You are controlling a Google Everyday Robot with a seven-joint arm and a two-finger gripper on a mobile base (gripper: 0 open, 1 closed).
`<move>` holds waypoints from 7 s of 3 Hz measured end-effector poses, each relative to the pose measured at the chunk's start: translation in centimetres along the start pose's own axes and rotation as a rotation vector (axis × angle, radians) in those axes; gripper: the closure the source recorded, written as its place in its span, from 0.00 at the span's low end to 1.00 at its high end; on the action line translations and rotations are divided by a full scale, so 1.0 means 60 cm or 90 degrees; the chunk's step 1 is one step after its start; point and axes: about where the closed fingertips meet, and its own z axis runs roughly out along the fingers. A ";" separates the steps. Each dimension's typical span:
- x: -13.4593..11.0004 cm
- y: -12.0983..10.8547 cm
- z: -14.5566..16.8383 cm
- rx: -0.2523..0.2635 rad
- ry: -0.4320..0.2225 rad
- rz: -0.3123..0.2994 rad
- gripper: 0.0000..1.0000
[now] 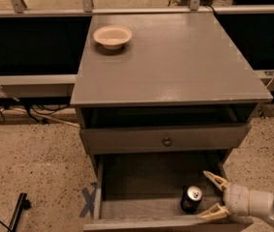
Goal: Pick pepsi can from middle drawer and place on counter
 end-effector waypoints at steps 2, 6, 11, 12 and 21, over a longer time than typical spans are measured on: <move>0.036 -0.010 0.064 -0.046 0.008 0.042 0.13; 0.033 -0.012 0.073 -0.081 -0.117 0.122 0.86; -0.557 -0.158 -0.206 -0.056 -0.079 -0.227 1.00; -0.626 -0.214 -0.211 -0.086 -0.063 -0.214 1.00; -0.616 -0.495 -0.112 0.083 0.051 0.103 0.00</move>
Offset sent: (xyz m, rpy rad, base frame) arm 0.0249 0.0217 -0.0387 0.0045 0.1089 0.0393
